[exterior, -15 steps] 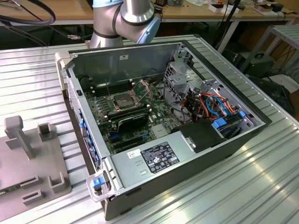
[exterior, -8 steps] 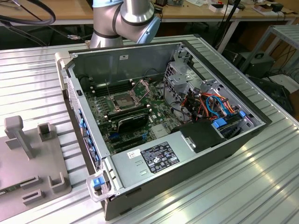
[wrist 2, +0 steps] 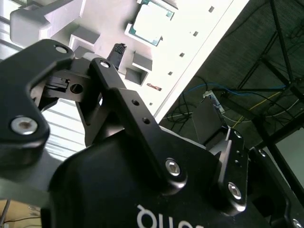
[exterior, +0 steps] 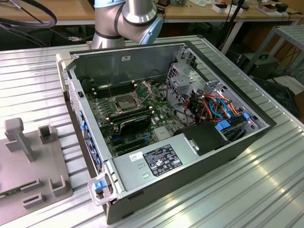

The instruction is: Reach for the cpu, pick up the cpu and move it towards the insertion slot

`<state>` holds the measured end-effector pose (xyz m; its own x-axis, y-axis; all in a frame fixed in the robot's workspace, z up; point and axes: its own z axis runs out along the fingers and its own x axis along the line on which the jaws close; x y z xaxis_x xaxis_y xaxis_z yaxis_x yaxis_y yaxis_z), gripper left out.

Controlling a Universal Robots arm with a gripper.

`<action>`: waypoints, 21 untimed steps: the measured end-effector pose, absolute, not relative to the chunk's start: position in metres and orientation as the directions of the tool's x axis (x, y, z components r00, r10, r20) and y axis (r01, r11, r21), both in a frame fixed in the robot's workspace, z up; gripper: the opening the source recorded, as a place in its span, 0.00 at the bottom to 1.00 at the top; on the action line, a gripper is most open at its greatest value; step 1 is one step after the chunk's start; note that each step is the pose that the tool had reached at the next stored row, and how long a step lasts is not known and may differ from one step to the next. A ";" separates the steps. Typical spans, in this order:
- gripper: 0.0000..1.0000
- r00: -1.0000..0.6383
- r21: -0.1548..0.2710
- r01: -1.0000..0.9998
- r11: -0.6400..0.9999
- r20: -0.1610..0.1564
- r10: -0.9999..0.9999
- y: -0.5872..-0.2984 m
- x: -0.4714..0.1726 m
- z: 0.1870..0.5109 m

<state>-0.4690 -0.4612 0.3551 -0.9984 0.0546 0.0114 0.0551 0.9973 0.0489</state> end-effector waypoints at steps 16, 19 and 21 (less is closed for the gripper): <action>0.84 -0.998 0.049 -0.064 0.997 0.014 -0.065 -0.457 -0.468 0.325; 0.84 -0.997 0.049 -0.070 0.996 0.014 -0.071 -0.456 -0.468 0.324; 0.84 -0.997 0.049 -0.071 0.996 0.015 -0.072 -0.456 -0.468 0.324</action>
